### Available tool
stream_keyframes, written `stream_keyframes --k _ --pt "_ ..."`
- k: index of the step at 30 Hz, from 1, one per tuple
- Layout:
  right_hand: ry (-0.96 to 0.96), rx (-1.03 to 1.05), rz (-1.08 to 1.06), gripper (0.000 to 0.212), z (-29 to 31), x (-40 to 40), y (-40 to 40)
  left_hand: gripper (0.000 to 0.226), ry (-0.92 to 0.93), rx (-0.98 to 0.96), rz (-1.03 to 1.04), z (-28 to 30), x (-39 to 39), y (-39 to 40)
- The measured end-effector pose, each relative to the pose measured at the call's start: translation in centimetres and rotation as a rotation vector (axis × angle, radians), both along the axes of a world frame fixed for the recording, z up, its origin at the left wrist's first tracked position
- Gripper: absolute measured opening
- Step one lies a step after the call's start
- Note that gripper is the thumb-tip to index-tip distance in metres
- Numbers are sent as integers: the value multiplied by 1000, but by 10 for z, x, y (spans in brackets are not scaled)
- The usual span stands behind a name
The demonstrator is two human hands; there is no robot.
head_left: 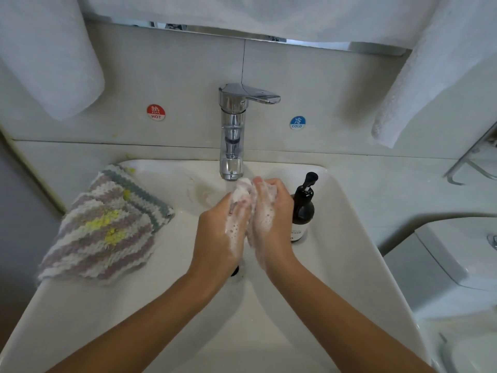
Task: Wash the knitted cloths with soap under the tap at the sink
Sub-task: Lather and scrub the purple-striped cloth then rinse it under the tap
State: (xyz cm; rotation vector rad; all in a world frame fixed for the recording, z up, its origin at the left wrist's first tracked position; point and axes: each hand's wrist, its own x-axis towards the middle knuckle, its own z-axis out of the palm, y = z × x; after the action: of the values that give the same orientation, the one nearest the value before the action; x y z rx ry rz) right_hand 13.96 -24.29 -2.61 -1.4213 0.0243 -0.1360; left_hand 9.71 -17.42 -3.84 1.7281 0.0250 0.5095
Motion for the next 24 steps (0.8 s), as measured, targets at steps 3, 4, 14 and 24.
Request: stream_keyframes --k 3,4,14,24 --pt "6 -35 55 41 -6 -19 8 39 59 -110 184 2 7 -3" --pt "4 -61 83 39 -10 -27 8 44 72 -110 233 3 12 1" --pt "24 -137 138 29 -15 -30 7 43 83 -82 271 -8 12 0" --pt "-1 -104 193 8 -19 -20 6 29 43 -163 229 -11 15 6"
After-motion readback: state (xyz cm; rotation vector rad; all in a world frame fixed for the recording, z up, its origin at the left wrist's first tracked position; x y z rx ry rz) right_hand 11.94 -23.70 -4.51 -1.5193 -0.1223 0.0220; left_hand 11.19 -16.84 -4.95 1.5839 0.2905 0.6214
